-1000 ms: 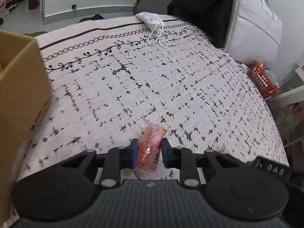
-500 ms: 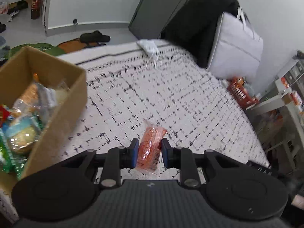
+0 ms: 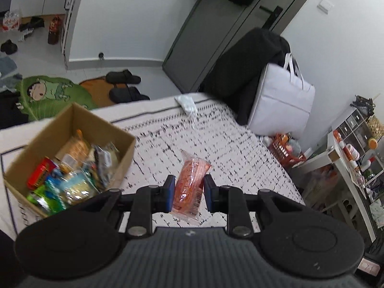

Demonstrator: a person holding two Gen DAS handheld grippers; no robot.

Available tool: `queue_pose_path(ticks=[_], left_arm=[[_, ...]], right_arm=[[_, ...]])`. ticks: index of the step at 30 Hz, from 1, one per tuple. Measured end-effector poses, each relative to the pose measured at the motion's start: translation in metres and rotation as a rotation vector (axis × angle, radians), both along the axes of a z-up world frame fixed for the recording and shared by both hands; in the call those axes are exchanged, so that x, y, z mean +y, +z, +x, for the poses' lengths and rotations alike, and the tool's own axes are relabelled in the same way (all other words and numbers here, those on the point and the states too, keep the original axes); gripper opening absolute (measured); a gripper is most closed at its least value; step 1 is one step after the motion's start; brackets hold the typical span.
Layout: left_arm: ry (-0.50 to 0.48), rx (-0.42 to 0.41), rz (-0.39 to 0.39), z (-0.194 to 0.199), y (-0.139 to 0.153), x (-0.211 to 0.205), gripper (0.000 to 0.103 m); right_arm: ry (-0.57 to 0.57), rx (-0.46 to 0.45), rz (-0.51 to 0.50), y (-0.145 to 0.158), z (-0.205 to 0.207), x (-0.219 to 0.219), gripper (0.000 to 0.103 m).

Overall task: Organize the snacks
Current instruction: 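Carry both snacks into the cardboard box and open both tools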

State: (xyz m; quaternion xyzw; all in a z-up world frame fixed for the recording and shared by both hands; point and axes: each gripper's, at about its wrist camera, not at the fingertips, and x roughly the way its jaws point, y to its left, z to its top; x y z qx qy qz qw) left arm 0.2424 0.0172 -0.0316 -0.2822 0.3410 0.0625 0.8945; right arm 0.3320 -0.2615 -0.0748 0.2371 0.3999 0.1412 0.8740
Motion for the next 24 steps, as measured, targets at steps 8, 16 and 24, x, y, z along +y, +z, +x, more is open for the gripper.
queue_pose_path(ticks=[8,16,24], left_arm=[[0.018,-0.033,0.008,-0.018,0.021,0.012,0.024],[0.036,-0.059,0.013,-0.025,0.031,0.025,0.024],[0.088,-0.018,-0.005,-0.028,0.021,0.057,0.024]], right_arm=[[0.048,-0.028,0.002,0.024,-0.018,0.019,0.026],[0.096,-0.063,0.010,0.041,-0.028,0.040,0.026],[0.170,-0.061,0.014,0.043,-0.030,0.078,0.026]])
